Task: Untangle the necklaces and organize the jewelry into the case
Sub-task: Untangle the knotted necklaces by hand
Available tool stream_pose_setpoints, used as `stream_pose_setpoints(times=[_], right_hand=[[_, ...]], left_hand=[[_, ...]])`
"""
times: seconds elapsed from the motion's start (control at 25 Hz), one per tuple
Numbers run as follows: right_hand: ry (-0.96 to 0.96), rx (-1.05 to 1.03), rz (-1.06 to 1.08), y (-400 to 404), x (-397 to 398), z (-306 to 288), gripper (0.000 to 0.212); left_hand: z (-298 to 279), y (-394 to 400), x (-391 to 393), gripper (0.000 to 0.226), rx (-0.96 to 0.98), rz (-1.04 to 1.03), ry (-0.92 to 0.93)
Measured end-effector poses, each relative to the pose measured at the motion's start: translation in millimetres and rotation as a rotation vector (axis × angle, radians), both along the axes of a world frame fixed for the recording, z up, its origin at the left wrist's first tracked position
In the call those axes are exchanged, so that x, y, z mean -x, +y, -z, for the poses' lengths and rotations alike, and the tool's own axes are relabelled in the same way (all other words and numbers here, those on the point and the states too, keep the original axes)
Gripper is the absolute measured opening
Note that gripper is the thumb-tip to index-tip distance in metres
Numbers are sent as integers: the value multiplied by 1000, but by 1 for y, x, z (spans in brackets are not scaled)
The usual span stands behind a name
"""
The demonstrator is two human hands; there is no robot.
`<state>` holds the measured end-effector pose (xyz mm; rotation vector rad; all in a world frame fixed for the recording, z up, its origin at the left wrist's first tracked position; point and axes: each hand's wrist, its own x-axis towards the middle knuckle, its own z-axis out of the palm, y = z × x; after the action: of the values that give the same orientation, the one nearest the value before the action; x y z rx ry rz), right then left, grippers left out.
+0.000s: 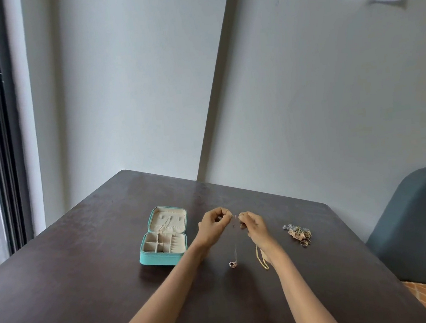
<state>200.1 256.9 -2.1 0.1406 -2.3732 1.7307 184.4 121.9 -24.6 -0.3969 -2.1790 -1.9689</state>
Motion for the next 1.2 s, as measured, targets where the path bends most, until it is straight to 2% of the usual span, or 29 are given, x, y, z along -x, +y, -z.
stream_pose_setpoints(times=[0.16,0.36,0.56,0.64,0.76,0.96,1.12,1.2], right_hand=[[0,224,-74,-10,-12,-28,25],[37,550,-198,-20,-25,-63,29],[132,679,-252,-25,-33,-94,15],[183,706,-270,-24,-36,-105,16],[263,668,-265,-18,-39,-116,17],[336,266,-72,-19,-44,-122,30],[379,236,-45,-21,-45,-120,10],[378,217,-55,-20,-44,-118,6]], left_hand=[[-51,-7,-15,21,-57,77,23],[-102,-16,-35,30,-19,192,33],[-142,-22,-47,32,-23,241,64],[-155,-26,-49,29,-60,232,59],[-165,-32,-49,28,-85,212,80],[-170,-31,-51,28,-96,226,114],[-168,-33,-51,22,-27,246,141],[-167,-35,-50,23,18,239,145]])
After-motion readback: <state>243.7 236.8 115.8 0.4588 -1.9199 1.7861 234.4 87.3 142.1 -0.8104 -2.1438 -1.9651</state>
